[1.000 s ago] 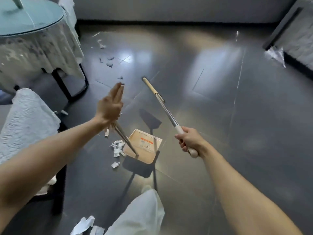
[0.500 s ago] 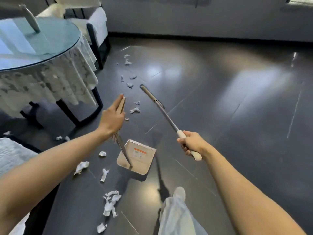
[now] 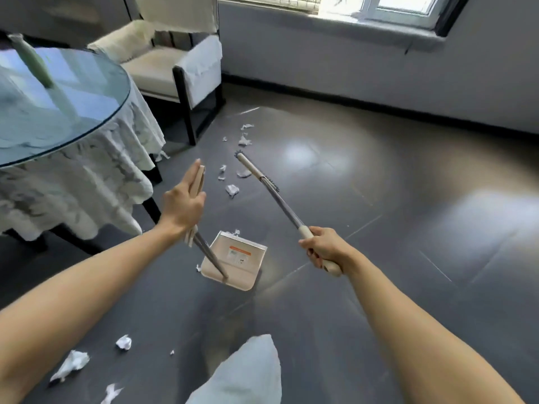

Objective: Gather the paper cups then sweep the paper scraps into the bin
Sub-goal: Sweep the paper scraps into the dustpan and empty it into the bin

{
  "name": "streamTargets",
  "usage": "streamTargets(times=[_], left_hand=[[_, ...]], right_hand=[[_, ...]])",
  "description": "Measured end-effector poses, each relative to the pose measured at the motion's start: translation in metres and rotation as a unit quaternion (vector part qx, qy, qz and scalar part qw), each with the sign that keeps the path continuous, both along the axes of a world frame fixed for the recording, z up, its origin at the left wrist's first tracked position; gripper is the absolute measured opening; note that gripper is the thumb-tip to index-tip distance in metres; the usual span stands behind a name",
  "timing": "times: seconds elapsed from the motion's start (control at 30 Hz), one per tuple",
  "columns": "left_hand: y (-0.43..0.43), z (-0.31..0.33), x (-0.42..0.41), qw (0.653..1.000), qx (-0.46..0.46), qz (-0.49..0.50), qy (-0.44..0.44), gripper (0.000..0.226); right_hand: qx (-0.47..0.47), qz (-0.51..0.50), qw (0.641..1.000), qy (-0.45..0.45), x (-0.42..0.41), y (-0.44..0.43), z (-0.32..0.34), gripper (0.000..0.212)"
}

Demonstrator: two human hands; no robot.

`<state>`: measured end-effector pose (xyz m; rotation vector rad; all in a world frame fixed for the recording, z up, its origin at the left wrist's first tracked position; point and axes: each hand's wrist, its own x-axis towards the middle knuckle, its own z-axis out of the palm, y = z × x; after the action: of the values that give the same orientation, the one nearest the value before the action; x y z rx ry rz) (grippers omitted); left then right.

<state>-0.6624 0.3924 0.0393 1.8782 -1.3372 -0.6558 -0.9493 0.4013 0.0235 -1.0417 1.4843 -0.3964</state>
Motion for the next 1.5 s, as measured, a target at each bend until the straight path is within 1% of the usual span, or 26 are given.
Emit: streamTargets(times=[0.07,0.2,0.33,0.4,0.5,0.53,0.8,1.07,1.17,1.23,1.33,1.4,1.5], left_hand=[[-0.062,-0.007,-0.009,1.0,0.002,0.014,0.008,0.068],[-0.202,-0.022,-0.028,1.0,0.003,0.024,0.012,0.067],[-0.332,-0.017,-0.041,0.999,0.002,0.029,0.021,0.067],[-0.395,-0.01,-0.047,1.0,0.004,0.022,0.021,0.067],[-0.484,-0.003,-0.053,0.999,0.006,0.029,0.019,0.067],[-0.514,-0.005,-0.054,0.999,0.008,0.037,0.017,0.067],[-0.734,-0.045,-0.052,0.993,0.029,0.118,0.009,0.067],[-0.876,-0.065,-0.035,0.974,0.037,0.214,0.061,0.069],[-0.924,-0.071,-0.028,0.968,0.041,0.234,0.084,0.068],[-0.949,-0.071,-0.03,0.967,0.054,0.238,0.078,0.068],[-0.981,-0.069,-0.039,0.958,0.062,0.26,0.104,0.069],[-0.998,-0.066,-0.047,0.951,0.068,0.286,0.099,0.069],[-1.023,-0.068,-0.065,0.941,0.083,0.323,0.063,0.067]], right_hand=[[0.001,0.014,1.0,0.002,-0.009,-0.069,-0.007,0.016],[0.003,0.025,1.0,0.015,-0.022,-0.217,-0.025,0.03],[0.007,0.038,0.999,0.016,-0.03,-0.351,-0.024,0.032],[0.013,0.036,0.999,0.01,-0.037,-0.414,-0.021,0.028],[0.016,0.054,0.998,0.009,-0.04,-0.509,-0.018,0.011],[0.019,0.054,0.998,0.006,-0.041,-0.542,-0.019,0.009],[0.051,0.1,0.994,0.014,-0.035,-0.803,-0.042,0.006],[0.079,0.159,0.984,0.033,0.005,-0.996,-0.056,0.009],[0.088,0.172,0.981,0.035,0.022,-1.054,-0.069,0.02],[0.089,0.184,0.978,0.038,0.029,-1.088,-0.08,0.028],[0.085,0.214,0.972,0.048,0.034,-1.132,-0.091,0.033],[0.081,0.247,0.964,0.055,0.032,-1.164,-0.096,0.033],[0.061,0.311,0.945,0.081,0.024,-1.217,-0.113,0.032]])
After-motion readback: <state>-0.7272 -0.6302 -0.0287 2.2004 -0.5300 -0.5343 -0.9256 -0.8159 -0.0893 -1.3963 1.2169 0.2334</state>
